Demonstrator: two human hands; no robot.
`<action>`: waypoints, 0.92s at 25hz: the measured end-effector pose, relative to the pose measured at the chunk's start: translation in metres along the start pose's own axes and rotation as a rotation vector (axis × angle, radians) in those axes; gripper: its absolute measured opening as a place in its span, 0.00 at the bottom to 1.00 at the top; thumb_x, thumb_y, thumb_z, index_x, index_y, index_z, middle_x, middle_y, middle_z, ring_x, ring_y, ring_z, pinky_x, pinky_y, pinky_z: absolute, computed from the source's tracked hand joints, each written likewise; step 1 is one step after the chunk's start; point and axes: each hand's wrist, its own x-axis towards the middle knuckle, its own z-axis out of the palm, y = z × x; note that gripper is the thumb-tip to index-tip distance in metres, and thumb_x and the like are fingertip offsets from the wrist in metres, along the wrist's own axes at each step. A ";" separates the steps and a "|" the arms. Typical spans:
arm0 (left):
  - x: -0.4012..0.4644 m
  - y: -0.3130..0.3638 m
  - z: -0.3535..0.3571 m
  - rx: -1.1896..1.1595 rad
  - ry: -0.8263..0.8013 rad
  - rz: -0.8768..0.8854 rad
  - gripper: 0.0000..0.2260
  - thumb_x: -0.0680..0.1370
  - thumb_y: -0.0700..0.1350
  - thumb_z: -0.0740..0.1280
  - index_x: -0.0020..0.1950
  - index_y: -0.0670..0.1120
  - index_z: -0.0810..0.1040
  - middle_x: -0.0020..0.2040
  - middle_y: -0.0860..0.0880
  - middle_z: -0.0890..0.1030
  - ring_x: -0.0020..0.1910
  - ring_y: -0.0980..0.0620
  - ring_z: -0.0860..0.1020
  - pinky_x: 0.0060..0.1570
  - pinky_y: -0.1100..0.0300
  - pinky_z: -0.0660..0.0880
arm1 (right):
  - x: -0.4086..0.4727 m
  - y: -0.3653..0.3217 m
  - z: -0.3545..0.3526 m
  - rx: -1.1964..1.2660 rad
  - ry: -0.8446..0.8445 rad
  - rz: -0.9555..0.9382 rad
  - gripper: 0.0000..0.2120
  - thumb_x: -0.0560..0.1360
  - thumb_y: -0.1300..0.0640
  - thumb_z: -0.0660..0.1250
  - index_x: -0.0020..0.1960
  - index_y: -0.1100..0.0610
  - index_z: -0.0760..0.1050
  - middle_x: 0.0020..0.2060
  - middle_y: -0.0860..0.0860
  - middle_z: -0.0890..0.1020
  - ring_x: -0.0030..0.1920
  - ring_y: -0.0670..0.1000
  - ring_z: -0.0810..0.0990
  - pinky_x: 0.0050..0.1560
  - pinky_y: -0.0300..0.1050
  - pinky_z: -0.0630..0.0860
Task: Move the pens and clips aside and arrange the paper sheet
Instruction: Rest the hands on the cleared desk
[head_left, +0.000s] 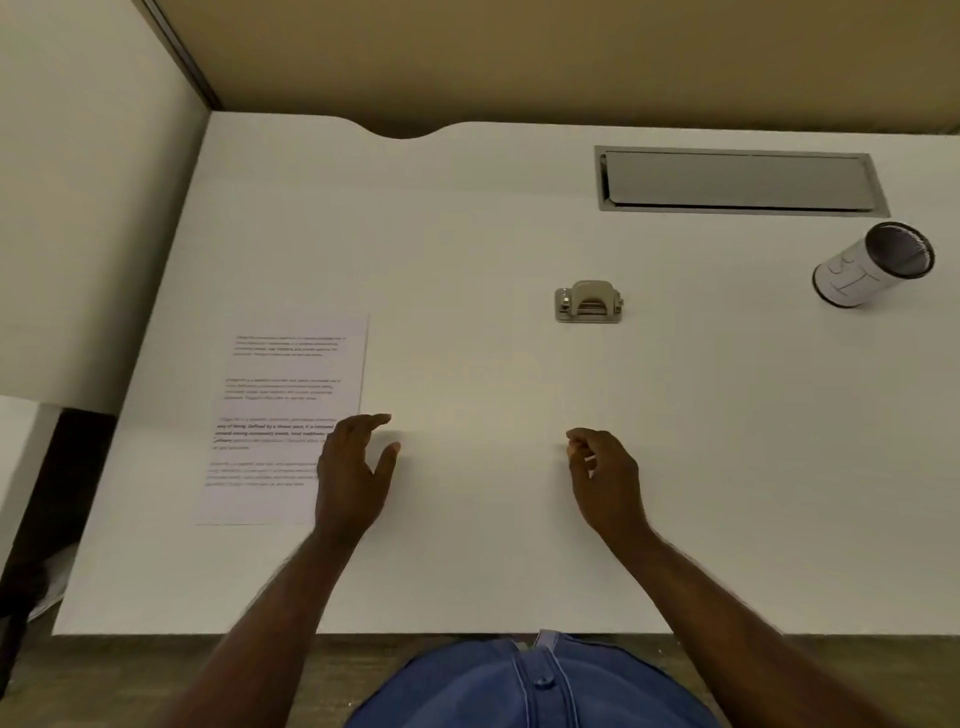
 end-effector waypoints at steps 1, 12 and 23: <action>-0.009 0.014 0.014 0.011 -0.057 0.029 0.17 0.74 0.41 0.71 0.62 0.46 0.76 0.58 0.46 0.78 0.58 0.45 0.75 0.59 0.48 0.72 | -0.002 0.019 -0.018 -0.013 0.067 0.031 0.09 0.76 0.62 0.63 0.56 0.59 0.77 0.49 0.51 0.81 0.45 0.50 0.79 0.44 0.29 0.71; -0.053 0.094 0.124 0.378 -0.522 0.058 0.40 0.74 0.70 0.52 0.75 0.56 0.33 0.76 0.49 0.31 0.75 0.46 0.30 0.72 0.41 0.37 | -0.018 0.115 -0.054 -0.702 -0.262 -0.065 0.41 0.75 0.31 0.41 0.75 0.56 0.33 0.76 0.52 0.35 0.75 0.56 0.34 0.73 0.61 0.35; -0.064 0.114 0.148 0.362 -0.468 -0.001 0.38 0.76 0.68 0.49 0.74 0.53 0.31 0.75 0.52 0.31 0.74 0.50 0.31 0.72 0.45 0.37 | 0.050 0.079 -0.044 -0.321 -0.281 -0.217 0.26 0.81 0.58 0.52 0.75 0.64 0.48 0.77 0.59 0.53 0.77 0.55 0.49 0.74 0.43 0.45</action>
